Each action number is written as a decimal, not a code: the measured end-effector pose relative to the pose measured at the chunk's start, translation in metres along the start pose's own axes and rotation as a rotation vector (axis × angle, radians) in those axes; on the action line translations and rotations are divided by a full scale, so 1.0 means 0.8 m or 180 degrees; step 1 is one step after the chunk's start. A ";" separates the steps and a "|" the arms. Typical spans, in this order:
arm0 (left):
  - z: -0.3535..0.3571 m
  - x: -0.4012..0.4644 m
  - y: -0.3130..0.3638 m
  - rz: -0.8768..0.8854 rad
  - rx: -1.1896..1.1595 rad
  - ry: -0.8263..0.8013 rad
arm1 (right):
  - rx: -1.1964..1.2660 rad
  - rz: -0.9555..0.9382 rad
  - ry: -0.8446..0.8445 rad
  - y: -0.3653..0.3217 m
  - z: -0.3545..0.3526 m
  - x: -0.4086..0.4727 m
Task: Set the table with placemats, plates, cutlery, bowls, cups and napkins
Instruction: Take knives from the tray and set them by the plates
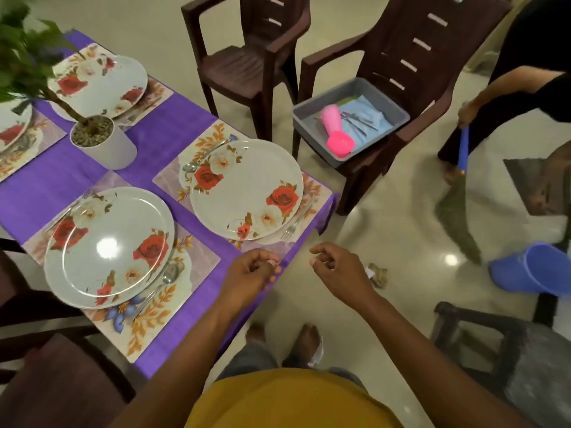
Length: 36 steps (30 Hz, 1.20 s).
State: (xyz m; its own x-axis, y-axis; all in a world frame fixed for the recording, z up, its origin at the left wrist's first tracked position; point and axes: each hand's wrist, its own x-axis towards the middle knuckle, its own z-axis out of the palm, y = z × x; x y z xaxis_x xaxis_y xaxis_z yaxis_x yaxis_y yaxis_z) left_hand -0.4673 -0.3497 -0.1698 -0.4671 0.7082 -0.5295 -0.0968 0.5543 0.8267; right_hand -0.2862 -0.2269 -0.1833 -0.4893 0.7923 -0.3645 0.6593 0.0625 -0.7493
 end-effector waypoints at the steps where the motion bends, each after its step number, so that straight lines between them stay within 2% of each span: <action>1: 0.005 0.005 0.006 0.0029 0.0014 0.0000 | -0.0003 0.0008 -0.0009 0.001 -0.006 0.005; 10: 0.041 0.085 0.064 0.0236 -0.0079 -0.0018 | 0.0009 -0.0002 0.0106 -0.005 -0.062 0.092; 21: 0.061 0.183 0.110 0.0130 0.0056 -0.0234 | 0.0088 0.0081 0.0182 -0.011 -0.105 0.189; 28: 0.073 0.214 0.135 0.0068 0.0230 -0.0101 | 0.0137 0.0120 0.0117 0.001 -0.138 0.240; 36: 0.139 0.275 0.183 -0.0170 -0.0071 0.0173 | 0.0138 -0.0060 -0.0090 0.018 -0.209 0.337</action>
State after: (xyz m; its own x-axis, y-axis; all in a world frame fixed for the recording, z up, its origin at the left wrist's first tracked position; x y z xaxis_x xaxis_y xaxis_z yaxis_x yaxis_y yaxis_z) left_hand -0.4868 -0.0639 -0.1861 -0.5077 0.6526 -0.5624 -0.1421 0.5804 0.8018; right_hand -0.3132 0.0886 -0.1999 -0.5178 0.7738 -0.3650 0.6246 0.0504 -0.7793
